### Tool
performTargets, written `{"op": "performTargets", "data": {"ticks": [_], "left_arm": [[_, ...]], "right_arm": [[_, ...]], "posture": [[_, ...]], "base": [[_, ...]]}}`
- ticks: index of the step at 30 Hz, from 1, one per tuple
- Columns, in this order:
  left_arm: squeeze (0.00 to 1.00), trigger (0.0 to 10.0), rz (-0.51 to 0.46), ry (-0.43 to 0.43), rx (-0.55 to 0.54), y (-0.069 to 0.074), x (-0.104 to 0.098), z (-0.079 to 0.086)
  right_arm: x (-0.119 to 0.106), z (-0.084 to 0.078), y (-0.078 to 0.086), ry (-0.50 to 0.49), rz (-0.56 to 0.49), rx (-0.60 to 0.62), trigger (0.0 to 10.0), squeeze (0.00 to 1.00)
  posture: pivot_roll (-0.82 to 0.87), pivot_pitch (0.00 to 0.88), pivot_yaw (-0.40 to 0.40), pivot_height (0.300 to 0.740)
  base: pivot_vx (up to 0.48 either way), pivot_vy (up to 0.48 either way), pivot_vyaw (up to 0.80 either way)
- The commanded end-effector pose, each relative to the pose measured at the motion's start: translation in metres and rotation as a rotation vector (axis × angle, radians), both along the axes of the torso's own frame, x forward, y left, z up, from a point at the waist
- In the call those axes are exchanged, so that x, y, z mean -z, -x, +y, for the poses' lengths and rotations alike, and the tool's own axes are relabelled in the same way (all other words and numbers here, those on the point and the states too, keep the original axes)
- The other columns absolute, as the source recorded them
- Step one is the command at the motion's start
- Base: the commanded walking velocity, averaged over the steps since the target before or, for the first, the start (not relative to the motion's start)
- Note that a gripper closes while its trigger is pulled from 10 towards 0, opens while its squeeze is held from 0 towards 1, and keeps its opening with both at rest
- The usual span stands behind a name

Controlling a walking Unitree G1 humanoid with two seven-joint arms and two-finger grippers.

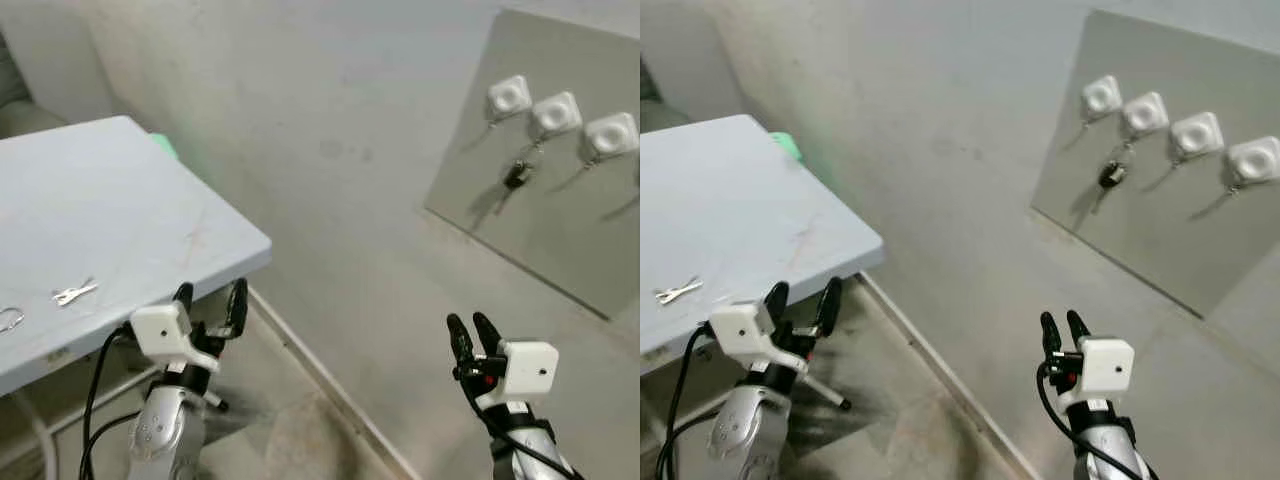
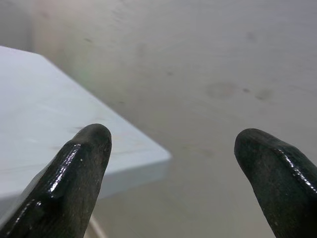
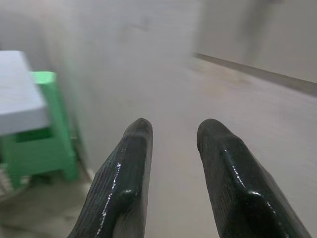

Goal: Hang keys on a hook

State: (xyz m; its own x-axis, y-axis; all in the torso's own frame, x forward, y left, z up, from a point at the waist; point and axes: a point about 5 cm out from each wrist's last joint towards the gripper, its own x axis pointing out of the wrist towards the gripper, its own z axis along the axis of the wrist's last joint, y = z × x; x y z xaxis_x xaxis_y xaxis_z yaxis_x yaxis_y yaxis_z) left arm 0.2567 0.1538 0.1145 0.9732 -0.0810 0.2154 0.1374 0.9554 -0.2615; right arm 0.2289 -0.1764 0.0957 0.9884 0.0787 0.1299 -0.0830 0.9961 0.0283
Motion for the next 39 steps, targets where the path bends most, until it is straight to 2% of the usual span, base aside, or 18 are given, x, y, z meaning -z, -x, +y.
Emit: {"op": "performTargets", "data": {"ticks": [1,17,25,30,34,39], "left_arm": [[0.0,10.0,0.014,-0.015,0.0,-0.001,0.002,0.002],[0.0,10.0,0.004,-0.022,-0.021,-0.01,-0.003,0.007],[0.0,10.0,0.024,0.02,-0.015,-0.011,-0.001,0.004],[0.0,10.0,0.019,0.029,-0.022,-0.011,-0.002,0.004],[0.0,10.0,0.019,-0.008,-0.025,-0.011,-0.002,0.004],[0.0,10.0,0.024,-0.002,-0.019,-0.01,-0.002,0.004]], "right_arm": [[0.0,0.0,-0.002,0.009,0.004,0.003,10.0,0.0],[-0.004,0.0,-0.011,0.008,-0.006,-0.007,10.0,0.0],[-0.006,0.0,-0.013,0.011,-0.013,-0.015,10.0,0.0],[-0.006,0.0,-0.013,0.01,-0.012,-0.017,10.0,0.0],[-0.006,0.0,-0.012,0.01,-0.009,-0.017,10.0,0.0],[-0.006,0.0,-0.011,0.005,-0.006,-0.015,10.0,0.0]], "posture": [[0.03,0.0,-0.057,0.74],[0.03,0.0,-0.06,0.74],[0.03,0.0,-0.067,0.74],[0.03,0.0,-0.067,0.74],[0.03,0.0,-0.067,0.74],[0.03,0.002,-0.066,0.74]], "base": [[0.0,0.0,0.8],[0.0,0.0,0.8],[0.0,0.0,0.8],[0.0,0.362,0.8],[0.0,0.0,0.8],[0.0,0.0,0.8]]}}
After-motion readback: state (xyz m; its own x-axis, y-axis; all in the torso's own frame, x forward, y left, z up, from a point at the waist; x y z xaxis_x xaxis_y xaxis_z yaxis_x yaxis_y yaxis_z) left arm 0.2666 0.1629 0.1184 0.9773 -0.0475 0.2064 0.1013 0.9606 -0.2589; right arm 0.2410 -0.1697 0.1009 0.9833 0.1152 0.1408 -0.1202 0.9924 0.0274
